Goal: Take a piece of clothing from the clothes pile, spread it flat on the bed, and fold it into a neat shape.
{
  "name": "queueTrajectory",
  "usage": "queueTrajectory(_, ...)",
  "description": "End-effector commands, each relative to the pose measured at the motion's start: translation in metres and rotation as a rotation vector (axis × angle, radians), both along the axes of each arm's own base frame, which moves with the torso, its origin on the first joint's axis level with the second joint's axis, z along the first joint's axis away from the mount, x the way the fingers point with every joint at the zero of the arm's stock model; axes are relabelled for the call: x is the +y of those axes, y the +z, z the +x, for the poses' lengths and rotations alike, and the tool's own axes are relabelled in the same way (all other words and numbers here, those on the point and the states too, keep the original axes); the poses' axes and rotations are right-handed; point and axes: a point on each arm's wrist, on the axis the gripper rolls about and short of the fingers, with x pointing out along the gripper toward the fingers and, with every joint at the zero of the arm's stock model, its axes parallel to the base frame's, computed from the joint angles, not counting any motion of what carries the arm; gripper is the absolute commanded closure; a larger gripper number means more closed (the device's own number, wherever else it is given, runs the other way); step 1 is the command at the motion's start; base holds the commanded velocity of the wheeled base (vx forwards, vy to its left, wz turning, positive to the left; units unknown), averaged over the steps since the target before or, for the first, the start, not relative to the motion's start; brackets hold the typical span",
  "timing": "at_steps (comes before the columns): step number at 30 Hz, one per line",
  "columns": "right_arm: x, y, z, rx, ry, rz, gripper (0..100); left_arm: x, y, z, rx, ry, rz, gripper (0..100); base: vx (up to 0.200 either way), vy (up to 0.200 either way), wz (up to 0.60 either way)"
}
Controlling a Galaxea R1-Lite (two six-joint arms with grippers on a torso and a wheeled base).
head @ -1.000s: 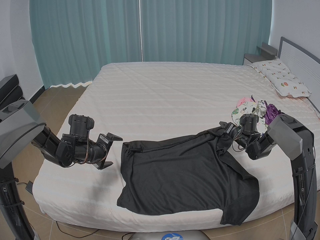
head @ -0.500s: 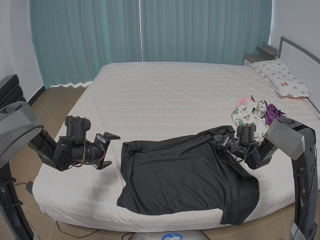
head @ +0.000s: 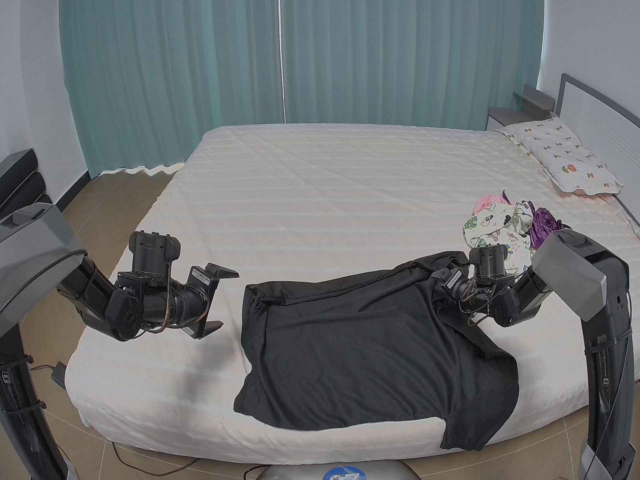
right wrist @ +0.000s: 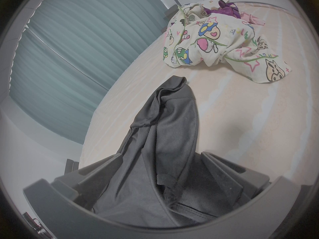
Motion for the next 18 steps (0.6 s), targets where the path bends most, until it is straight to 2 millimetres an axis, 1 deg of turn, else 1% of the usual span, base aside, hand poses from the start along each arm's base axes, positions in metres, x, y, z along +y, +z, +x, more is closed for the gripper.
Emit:
queueTrajectory(1, 0.0, -0.011, 0.004, 0.015, -0.006, -0.004, 100, 0.001, -0.002, 0.002, 0.004, 0.004, 0.001, 0, 0.0, 0.0, 0.0)
queueTrajectory(7, -0.002, -0.009, 0.004, 0.038, -0.014, -0.006, 100, 0.004, -0.004, 0.003, 0.007, 0.011, 0.002, 0, 0.0, 0.0, 0.0)
queueTrajectory(14, -0.045, 0.017, 0.009, -0.021, -0.104, -0.001, 100, 0.005, -0.005, 0.003, 0.012, 0.015, 0.002, 0, 0.0, 0.0, 0.0)
queueTrajectory(15, -0.049, 0.018, 0.01, -0.024, -0.11, -0.001, 100, 0.004, -0.005, 0.003, 0.012, 0.014, 0.002, 0, 0.0, 0.0, 0.0)
queueTrajectory(16, -0.06, 0.023, 0.011, -0.043, -0.126, 0.002, 100, 0.005, -0.006, 0.004, 0.014, 0.015, 0.002, 0, 0.0, 0.0, 0.0)
queueTrajectory(18, -0.069, 0.026, 0.012, -0.059, -0.136, 0.007, 100, 0.005, -0.006, 0.004, 0.013, 0.014, 0.003, 0, 0.0, 0.0, 0.0)
